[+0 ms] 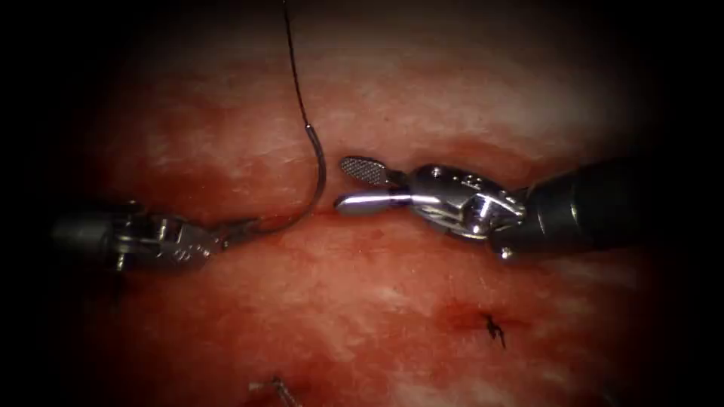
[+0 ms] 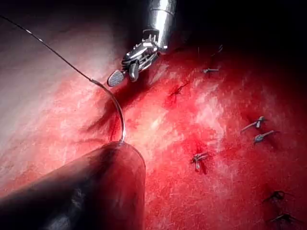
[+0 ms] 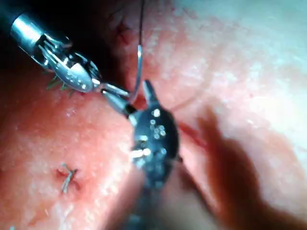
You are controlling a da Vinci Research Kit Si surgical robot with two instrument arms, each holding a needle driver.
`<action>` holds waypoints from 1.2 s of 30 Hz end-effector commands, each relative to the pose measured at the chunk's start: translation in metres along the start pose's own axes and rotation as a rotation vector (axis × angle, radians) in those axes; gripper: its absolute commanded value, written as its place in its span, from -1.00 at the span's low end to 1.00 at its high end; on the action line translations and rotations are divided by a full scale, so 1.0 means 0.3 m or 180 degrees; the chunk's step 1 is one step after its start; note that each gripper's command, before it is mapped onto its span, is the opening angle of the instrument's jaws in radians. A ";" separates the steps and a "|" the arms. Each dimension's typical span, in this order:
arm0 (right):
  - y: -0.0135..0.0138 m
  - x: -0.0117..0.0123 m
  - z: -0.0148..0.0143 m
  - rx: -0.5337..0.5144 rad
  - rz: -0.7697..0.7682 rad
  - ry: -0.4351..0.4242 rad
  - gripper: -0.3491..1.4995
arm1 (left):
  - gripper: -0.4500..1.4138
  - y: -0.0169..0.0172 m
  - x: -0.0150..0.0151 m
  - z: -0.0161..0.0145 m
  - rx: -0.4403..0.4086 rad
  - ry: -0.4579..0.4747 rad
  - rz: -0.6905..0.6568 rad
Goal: Wound Closure
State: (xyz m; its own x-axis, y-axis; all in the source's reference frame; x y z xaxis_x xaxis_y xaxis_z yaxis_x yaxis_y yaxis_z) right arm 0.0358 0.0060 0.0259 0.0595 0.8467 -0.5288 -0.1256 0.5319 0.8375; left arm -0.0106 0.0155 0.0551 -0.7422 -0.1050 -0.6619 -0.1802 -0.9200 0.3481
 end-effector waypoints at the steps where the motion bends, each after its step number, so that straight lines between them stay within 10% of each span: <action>1: 0.0004 -0.0018 0.0033 -0.0103 -0.0006 -0.0071 0.34 | -1.00 0.002 0.000 0.001 0.0000 -0.0003 -0.0011; 20: 0.0000 -0.0011 0.0119 -0.0227 0.0001 -0.0095 0.29 | -1.00 0.003 0.002 0.001 0.0030 0.0032 0.0012; 23: 0.0004 -0.0010 0.0129 -0.0280 0.0002 -0.0112 0.00 | -1.00 0.003 0.002 0.001 0.0029 0.0032 0.0027; 26: 0.0005 -0.0006 0.0136 -0.0352 0.0005 -0.0145 -1.00 | -1.00 0.003 0.002 0.001 0.0030 0.0052 0.0022; 29: 0.0002 -0.0007 0.0137 -0.0410 -0.0054 -0.0241 -1.00 | -1.00 0.003 0.002 0.001 0.0050 0.0072 0.0012; 31: 0.0000 -0.0008 0.0134 -0.0461 -0.0185 -0.0277 -1.00 | -0.71 0.003 0.002 0.001 0.0046 0.0105 0.0010; 34: 0.0002 -0.0004 0.0120 -0.0540 -0.0274 -0.0273 -1.00 | 0.28 0.002 0.002 0.001 0.0036 0.0306 -0.0067; 36: 0.0005 -0.0002 0.0115 -0.0557 -0.0290 -0.0282 -1.00 | 0.32 0.001 0.003 0.001 -0.0001 0.0387 -0.0202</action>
State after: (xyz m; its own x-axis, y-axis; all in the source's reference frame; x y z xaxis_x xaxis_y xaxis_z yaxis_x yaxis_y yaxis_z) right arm 0.0387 0.0066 0.0260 0.1614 0.7945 -0.5855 -0.2869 0.6054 0.7424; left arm -0.0110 0.0156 0.0540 -0.6092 -0.0657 -0.7903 -0.2398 -0.9346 0.2626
